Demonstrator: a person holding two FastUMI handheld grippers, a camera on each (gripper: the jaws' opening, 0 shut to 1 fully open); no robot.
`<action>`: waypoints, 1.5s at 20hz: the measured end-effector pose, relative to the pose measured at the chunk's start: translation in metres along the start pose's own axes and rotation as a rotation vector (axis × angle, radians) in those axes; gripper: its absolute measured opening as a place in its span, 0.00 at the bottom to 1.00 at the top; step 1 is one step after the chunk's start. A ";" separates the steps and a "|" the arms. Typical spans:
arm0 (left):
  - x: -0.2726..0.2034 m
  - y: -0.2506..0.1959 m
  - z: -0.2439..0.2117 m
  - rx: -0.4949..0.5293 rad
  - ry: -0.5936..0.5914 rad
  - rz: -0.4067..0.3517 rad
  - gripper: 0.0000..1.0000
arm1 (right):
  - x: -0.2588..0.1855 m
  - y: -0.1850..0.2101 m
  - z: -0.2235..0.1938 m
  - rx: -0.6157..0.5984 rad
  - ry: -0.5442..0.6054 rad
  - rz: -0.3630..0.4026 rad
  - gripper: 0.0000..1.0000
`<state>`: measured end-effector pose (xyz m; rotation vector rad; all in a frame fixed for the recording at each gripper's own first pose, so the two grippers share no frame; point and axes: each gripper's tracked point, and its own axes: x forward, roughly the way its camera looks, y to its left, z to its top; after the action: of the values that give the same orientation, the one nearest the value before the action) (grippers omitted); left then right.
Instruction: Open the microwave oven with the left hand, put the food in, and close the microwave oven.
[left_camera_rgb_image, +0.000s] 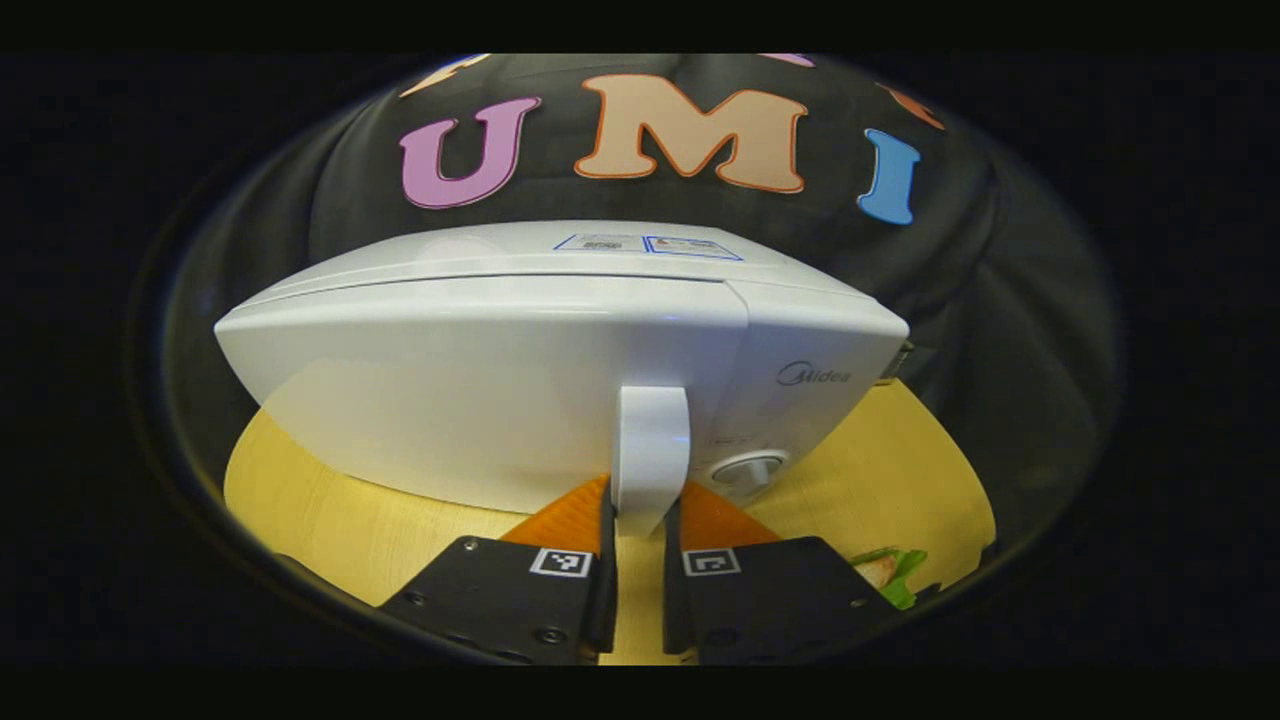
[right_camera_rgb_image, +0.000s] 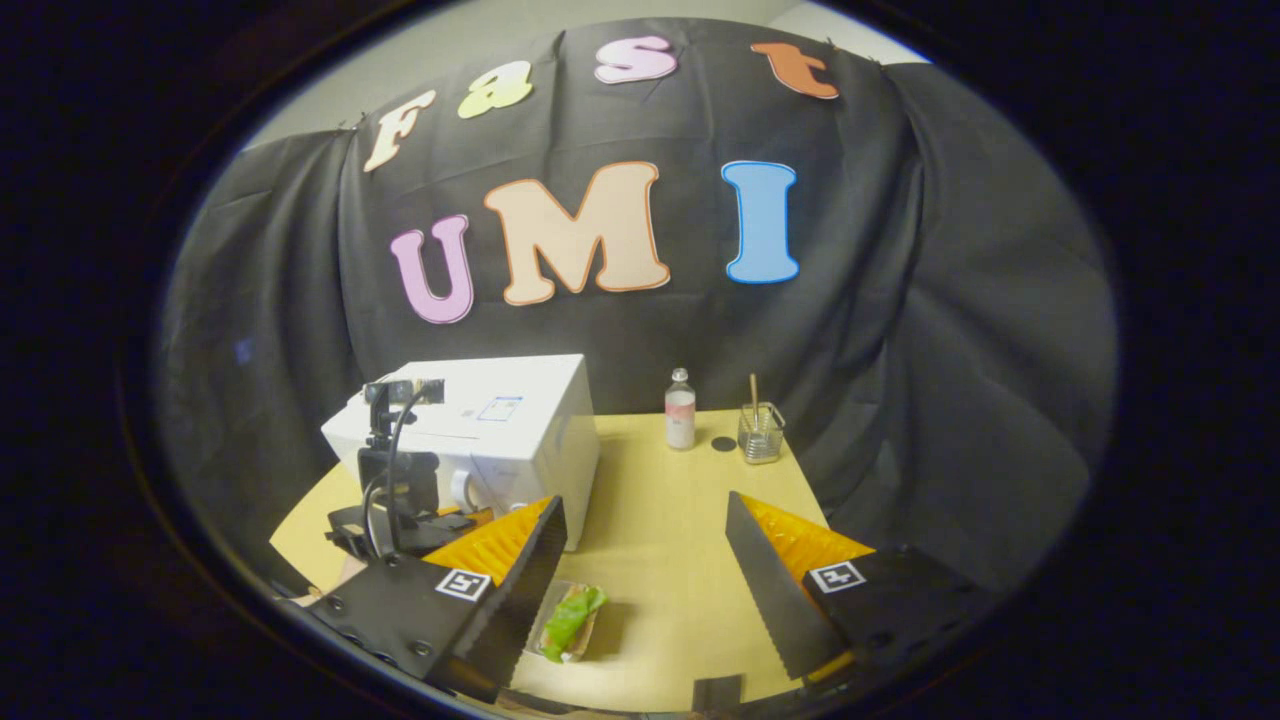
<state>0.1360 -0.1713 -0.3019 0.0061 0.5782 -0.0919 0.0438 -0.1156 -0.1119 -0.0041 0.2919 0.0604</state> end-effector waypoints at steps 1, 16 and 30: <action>-0.001 0.000 0.000 -0.008 -0.003 0.003 0.19 | -0.002 0.003 -0.002 -0.003 0.000 0.007 0.92; -0.007 0.000 -0.001 -0.014 -0.041 -0.022 0.15 | -0.041 0.018 -0.047 0.017 0.055 0.015 0.99; -0.134 0.054 -0.089 0.142 -0.062 -0.175 0.19 | -0.112 0.092 -0.077 0.041 0.043 -0.084 0.99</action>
<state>-0.0191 -0.1030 -0.3048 0.0904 0.5090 -0.3024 -0.0908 -0.0309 -0.1530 0.0230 0.3354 -0.0293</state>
